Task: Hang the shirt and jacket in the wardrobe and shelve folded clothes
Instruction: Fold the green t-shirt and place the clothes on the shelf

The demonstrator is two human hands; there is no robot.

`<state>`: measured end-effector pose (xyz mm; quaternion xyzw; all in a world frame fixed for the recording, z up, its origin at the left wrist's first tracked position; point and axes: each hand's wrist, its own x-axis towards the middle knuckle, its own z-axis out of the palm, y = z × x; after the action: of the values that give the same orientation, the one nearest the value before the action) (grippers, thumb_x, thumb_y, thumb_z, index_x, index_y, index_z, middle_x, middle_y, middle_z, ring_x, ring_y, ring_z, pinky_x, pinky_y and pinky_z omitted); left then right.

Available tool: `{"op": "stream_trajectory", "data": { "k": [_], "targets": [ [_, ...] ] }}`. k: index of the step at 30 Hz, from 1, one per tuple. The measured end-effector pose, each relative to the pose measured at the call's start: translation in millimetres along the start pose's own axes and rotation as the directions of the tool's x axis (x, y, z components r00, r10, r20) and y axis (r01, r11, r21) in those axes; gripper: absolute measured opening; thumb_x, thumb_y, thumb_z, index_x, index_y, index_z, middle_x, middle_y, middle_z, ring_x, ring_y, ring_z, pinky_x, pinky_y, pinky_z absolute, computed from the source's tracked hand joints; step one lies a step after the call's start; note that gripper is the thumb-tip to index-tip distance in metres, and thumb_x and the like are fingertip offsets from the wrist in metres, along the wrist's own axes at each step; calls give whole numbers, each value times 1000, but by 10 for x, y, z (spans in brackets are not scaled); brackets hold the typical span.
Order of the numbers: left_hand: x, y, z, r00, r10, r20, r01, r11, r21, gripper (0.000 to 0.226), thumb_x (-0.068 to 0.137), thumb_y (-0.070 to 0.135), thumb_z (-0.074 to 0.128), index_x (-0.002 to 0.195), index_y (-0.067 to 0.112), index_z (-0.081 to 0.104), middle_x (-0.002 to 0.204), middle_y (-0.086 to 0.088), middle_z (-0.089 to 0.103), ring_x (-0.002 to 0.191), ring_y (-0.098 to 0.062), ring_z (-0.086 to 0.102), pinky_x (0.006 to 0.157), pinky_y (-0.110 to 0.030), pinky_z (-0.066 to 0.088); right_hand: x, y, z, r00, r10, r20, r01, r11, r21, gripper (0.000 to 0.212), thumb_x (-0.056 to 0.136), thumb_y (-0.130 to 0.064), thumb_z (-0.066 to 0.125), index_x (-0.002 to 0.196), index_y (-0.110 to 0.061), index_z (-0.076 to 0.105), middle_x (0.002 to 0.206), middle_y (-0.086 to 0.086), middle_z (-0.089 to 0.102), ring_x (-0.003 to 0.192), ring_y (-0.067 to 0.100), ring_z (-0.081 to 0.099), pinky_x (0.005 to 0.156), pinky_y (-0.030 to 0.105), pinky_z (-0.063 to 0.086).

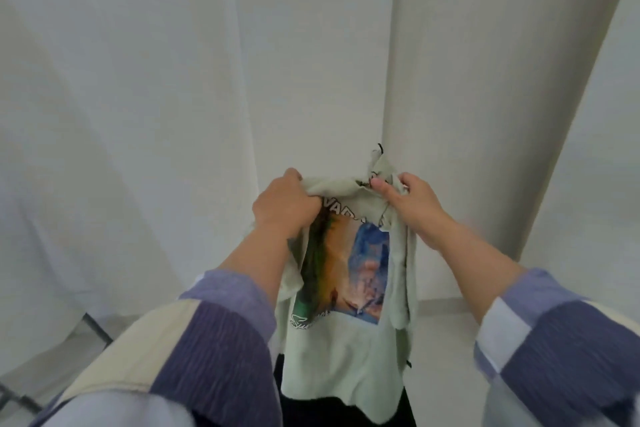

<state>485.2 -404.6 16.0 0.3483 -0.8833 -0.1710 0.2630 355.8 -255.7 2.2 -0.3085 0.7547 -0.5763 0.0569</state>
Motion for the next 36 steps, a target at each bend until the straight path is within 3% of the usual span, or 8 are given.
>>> {"op": "stream_trajectory", "data": {
  "k": [9,12,15,19,22,28,31,36],
  "targets": [
    [189,93,-570,987,-82,-136,58,983,-172,23,81,17,40,99,20,55,100,-1,58,89,-25,54,83,-39,46,47,-575,-333,996,62,64,-74,976,205,32,74,-26,79,101,-15,64,94,4,71,82,17,69,66,27,55],
    [214,98,-611,987,-131,-96,114,980,-166,24,90,16,33,107,9,49,101,-8,53,86,-26,48,78,-36,41,99,-642,-420,1000,21,3,-21,978,207,27,81,-17,74,106,-13,63,99,4,69,88,19,67,76,31,54],
    [199,143,-599,991,-132,25,130,889,-438,33,92,12,33,117,-6,43,107,-21,52,84,-25,44,70,-32,35,143,-692,-476,1000,10,-6,-9,985,173,11,87,-9,63,93,-19,63,94,3,67,87,22,64,78,34,54],
    [184,227,-611,997,-73,15,66,762,-644,30,72,13,45,97,-2,54,92,-13,57,87,-27,56,74,-35,46,230,-666,-465,996,75,-39,-70,990,119,19,85,-1,54,93,-19,52,83,5,56,72,22,54,61,28,45],
    [234,234,-638,996,-88,-32,40,706,-707,14,82,2,54,80,15,48,76,-1,47,72,-16,45,62,-27,38,274,-595,-437,991,131,-25,-126,981,150,28,86,1,49,104,-21,46,94,9,56,72,19,50,57,28,39],
    [326,-100,-491,965,-17,-263,-86,924,-373,12,82,4,60,93,10,58,86,-3,58,81,-20,51,66,-24,31,305,-386,-486,995,-8,-100,6,1000,-17,40,82,6,59,116,-14,57,110,10,61,91,21,58,68,21,43],
    [280,-219,-508,953,-67,-296,-30,950,-310,18,76,14,71,90,14,59,88,-7,62,83,-26,57,67,-28,36,284,-390,-527,984,-137,-113,108,967,-230,27,80,-5,70,106,-10,70,105,6,68,96,19,60,77,22,40],
    [195,-346,-536,951,-116,-286,148,984,94,17,83,34,64,94,22,70,100,-6,66,93,-29,60,70,-31,43,277,-374,-505,961,-183,-206,95,923,-374,10,78,-21,72,83,-18,64,85,0,64,87,24,60,68,27,41]
  ]
}}
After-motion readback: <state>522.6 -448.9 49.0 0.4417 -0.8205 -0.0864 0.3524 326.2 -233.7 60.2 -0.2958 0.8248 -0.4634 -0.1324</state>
